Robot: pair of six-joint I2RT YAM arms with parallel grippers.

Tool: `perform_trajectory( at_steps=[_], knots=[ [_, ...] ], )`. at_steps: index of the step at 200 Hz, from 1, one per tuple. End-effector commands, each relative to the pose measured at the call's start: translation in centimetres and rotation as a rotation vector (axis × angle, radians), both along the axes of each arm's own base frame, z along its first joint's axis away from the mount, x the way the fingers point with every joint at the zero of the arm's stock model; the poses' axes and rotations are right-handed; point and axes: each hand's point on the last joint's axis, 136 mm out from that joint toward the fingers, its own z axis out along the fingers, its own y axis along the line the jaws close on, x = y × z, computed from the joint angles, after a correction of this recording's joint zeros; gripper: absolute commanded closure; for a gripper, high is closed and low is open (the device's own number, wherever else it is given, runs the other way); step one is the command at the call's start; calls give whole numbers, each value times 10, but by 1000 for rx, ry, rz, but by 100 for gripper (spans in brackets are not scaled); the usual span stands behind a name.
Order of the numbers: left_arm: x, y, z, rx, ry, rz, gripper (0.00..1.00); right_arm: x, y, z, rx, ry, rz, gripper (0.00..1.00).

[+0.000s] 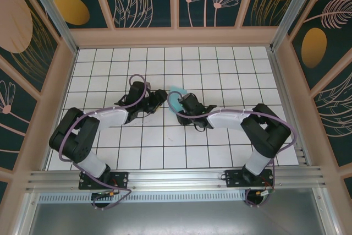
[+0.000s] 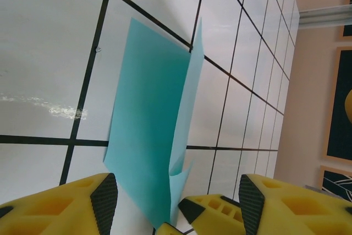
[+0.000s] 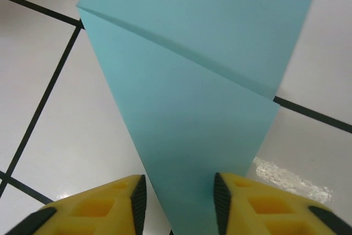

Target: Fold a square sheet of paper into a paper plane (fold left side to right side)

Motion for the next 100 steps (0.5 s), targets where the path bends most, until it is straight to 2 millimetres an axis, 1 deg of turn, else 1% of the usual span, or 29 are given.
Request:
perform_trajectory(
  at_steps=[1, 17, 47, 100],
  knots=[
    [-1, 1, -8, 17, 3, -15, 38, 8, 4, 8, -44, -51, 5, 56],
    [-1, 1, -9, 17, 5, -15, 38, 10, 1, 7, -101, -72, 1, 54],
    [-2, 2, -11, 23, 7, -14, 37, 12, 5, 6, -193, -110, 17, 46],
    [-3, 4, -12, 25, 3, -13, 36, 19, 0, 3, -284, -135, -19, 47]
  ],
)
